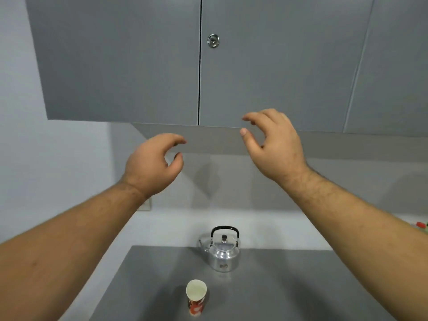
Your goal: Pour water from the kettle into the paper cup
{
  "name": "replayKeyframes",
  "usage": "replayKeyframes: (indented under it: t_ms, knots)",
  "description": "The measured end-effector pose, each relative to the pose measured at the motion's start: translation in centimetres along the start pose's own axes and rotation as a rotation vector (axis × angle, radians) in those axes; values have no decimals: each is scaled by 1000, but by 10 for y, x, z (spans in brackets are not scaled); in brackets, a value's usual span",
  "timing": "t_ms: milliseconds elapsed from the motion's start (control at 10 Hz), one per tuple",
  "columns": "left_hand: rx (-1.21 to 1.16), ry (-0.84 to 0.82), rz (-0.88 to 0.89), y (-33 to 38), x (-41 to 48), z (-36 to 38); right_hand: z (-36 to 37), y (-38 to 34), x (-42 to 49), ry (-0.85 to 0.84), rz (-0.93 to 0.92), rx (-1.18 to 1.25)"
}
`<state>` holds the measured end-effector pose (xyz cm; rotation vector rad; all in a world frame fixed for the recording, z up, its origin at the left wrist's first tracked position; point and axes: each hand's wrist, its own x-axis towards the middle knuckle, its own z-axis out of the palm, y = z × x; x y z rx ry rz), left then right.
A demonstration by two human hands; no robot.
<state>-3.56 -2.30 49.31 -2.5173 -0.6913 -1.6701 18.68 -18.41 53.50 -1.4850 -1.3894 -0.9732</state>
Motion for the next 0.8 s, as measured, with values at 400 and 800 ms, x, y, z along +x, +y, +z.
replayKeyframes:
  t_ms: [400,800]
  knots:
    - [282,121,219,11,57,-16,-1,9,50,-56,-60,-253]
    - [464,-54,144,-1,55,-10,9,31,46,-157,-30,-407]
